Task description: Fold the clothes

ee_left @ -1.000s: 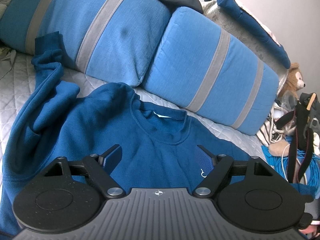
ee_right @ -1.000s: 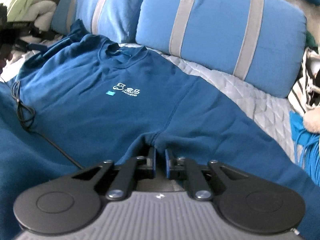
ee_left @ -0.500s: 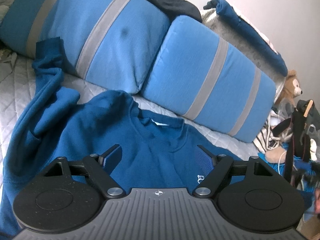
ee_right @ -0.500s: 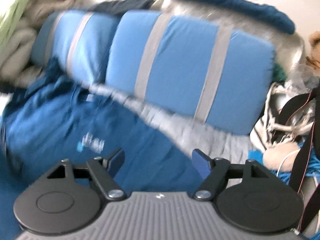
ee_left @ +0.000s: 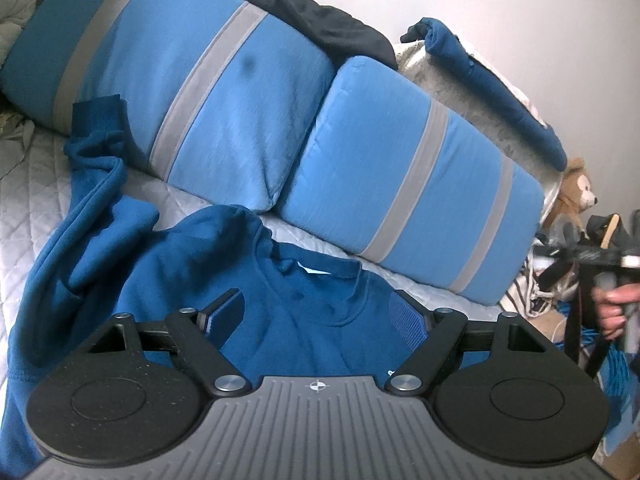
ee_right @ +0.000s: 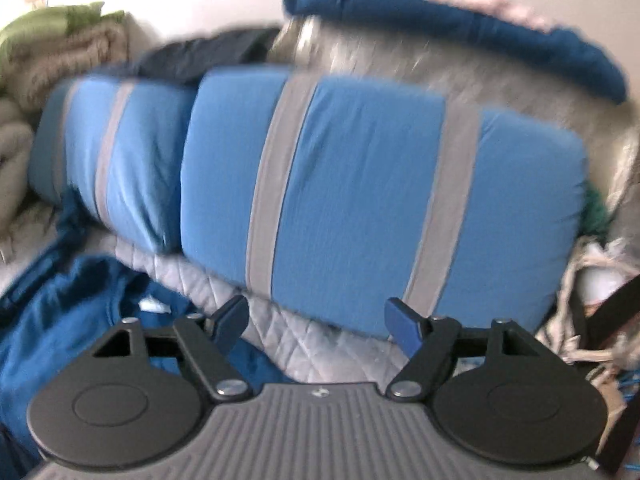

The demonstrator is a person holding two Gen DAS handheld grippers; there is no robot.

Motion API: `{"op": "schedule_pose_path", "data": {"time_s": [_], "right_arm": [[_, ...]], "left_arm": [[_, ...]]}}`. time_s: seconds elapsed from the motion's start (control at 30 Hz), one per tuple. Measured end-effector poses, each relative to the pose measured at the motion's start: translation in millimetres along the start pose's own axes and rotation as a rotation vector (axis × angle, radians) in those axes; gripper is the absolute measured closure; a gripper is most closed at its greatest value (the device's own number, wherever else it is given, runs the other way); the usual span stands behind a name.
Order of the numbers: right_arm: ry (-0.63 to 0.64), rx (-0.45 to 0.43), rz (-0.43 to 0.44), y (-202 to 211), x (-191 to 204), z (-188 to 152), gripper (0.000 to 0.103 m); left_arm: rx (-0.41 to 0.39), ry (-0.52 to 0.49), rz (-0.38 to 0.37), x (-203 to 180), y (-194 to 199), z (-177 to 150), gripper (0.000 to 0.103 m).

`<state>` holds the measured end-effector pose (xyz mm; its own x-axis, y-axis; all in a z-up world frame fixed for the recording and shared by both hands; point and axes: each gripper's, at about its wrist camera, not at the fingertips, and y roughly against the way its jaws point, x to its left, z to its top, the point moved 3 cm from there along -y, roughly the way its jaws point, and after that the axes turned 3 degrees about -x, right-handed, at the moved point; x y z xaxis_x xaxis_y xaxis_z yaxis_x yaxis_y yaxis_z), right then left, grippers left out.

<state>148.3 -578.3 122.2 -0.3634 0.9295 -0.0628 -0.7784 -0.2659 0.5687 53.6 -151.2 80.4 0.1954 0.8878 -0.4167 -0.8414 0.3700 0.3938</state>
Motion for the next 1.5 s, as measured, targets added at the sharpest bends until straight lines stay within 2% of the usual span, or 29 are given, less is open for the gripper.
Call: {"op": "schedule_pose_path", "data": {"time_s": [0.1, 0.3, 0.43, 0.5, 0.57, 0.7, 0.93, 1.0, 1.03, 1.07, 1.13, 1.2, 1.37, 1.5], "right_arm": [[0.029, 0.059, 0.006, -35.7, 5.2, -1.9, 0.023], [0.019, 0.232, 0.024, -110.8, 5.3, -49.1, 0.035], [0.017, 0.298, 0.02, -137.4, 2.5, -65.9, 0.042], [0.022, 0.331, 0.04, -144.6, 2.6, -71.4, 0.086], [0.044, 0.338, 0.045, -147.3, 6.5, -72.8, 0.096], [0.126, 0.289, -0.015, -148.1, 15.6, -66.7, 0.099], [0.179, 0.214, -0.08, -155.1, 21.1, -51.4, 0.099], [0.184, 0.233, -0.09, -159.7, 23.8, -50.9, 0.096], [0.189, 0.249, -0.095, -162.2, 25.6, -51.4, 0.091], [0.199, 0.254, -0.11, -162.7, 27.5, -51.1, 0.068], [0.212, 0.227, -0.15, -156.4, 30.4, -47.6, 0.053], [0.191, 0.187, -0.183, -146.1, 31.5, -41.4, 0.017], [0.175, 0.093, -0.175, -108.9, 48.7, -18.7, 0.002], [0.203, -0.004, -0.131, -65.9, 76.7, 3.1, 0.0]], "left_arm": [[0.011, 0.0, 0.003, 0.7, -1.7, -0.3, 0.023], [0.029, 0.0, 0.004, 1.1, -5.3, -1.8, 0.023], [0.04, 0.003, 0.007, 2.4, -7.9, -2.4, 0.023], [0.045, 0.006, 0.009, 2.7, -8.7, -2.9, 0.023], [0.05, 0.008, 0.011, 2.7, -9.8, -2.9, 0.023], [0.051, 0.006, 0.009, 2.3, -9.9, -3.1, 0.023], [0.047, 0.008, 0.007, 2.6, -8.8, -3.8, 0.023], [0.044, 0.007, 0.007, 2.1, -8.0, -4.2, 0.023], [0.042, 0.006, 0.006, 1.9, -7.6, -4.2, 0.023], [0.039, 0.005, 0.004, 1.8, -7.1, -4.0, 0.023], [0.031, 0.003, 0.003, 1.4, -6.0, -3.3, 0.023], [0.018, -0.003, 0.004, 0.2, -4.1, -1.9, 0.023], [-0.003, -0.001, 0.03, -1.9, 4.8, 5.9, 0.023], [-0.022, -0.016, 0.051, -1.3, 27.3, 28.1, 0.023]]}}
